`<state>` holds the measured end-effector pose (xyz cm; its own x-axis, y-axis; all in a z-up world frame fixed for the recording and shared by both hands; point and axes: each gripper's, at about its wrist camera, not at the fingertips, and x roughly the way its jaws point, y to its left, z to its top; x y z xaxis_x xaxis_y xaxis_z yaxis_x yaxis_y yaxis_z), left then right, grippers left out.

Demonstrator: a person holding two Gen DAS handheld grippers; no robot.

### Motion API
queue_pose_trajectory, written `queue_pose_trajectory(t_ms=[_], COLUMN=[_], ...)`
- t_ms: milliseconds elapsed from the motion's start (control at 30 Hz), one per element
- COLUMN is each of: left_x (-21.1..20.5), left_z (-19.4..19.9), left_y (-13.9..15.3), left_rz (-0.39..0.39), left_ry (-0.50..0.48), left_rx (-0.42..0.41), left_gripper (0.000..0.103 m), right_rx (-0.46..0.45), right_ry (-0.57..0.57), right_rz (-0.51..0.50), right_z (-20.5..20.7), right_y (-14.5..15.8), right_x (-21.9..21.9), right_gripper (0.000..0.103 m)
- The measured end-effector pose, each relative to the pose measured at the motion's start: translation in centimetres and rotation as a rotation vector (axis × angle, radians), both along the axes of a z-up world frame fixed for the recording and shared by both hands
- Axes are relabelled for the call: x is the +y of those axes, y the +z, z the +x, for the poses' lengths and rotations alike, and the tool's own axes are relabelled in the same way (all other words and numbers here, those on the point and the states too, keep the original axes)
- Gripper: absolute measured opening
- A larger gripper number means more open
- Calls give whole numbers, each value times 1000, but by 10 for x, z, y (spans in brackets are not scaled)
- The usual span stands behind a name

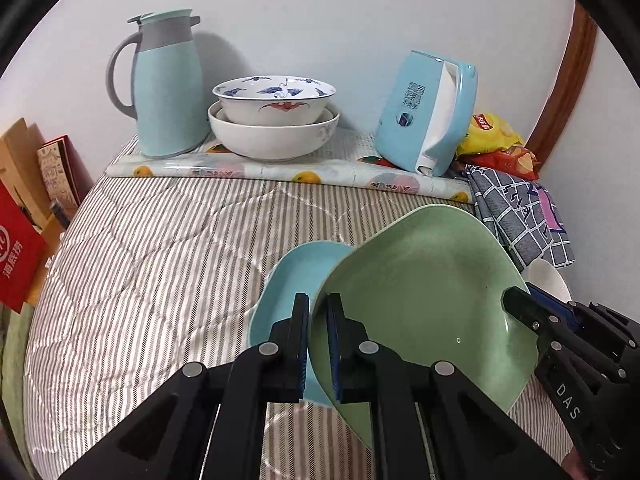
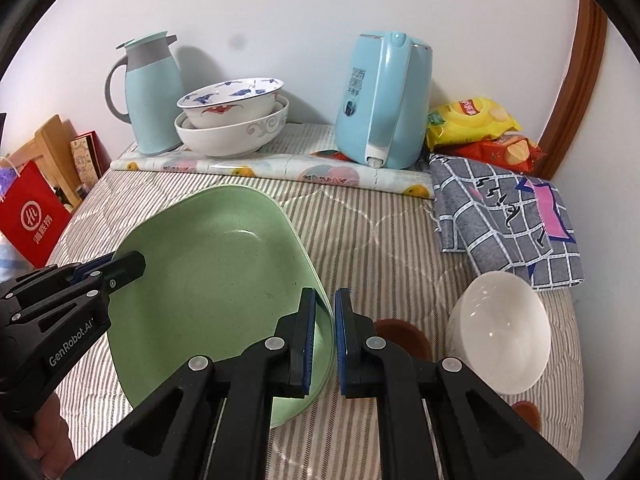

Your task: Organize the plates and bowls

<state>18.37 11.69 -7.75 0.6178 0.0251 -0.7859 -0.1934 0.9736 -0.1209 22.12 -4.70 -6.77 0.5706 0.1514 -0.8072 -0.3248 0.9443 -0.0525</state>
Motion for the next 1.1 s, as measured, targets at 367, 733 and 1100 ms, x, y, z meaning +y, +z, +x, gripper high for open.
queue_pose_trajectory(t_ms=[367,733,1100], left_x=[9,24,40], left_z=[-15,-18,-3], left_y=[-3,-22,-42], left_rz=[-6,-14,-31], left_ry=[14,60,110], left_rx=[-2,34,80], left_gripper=[9,9,9], right_rx=[-11,15,56], right_ry=[19,58,100], right_rz=[-5,-1,-6], right_z=[-13,-9,15], right_y=[1,-14,-34], right_x=[10,25,41], right_gripper=[10,10,10])
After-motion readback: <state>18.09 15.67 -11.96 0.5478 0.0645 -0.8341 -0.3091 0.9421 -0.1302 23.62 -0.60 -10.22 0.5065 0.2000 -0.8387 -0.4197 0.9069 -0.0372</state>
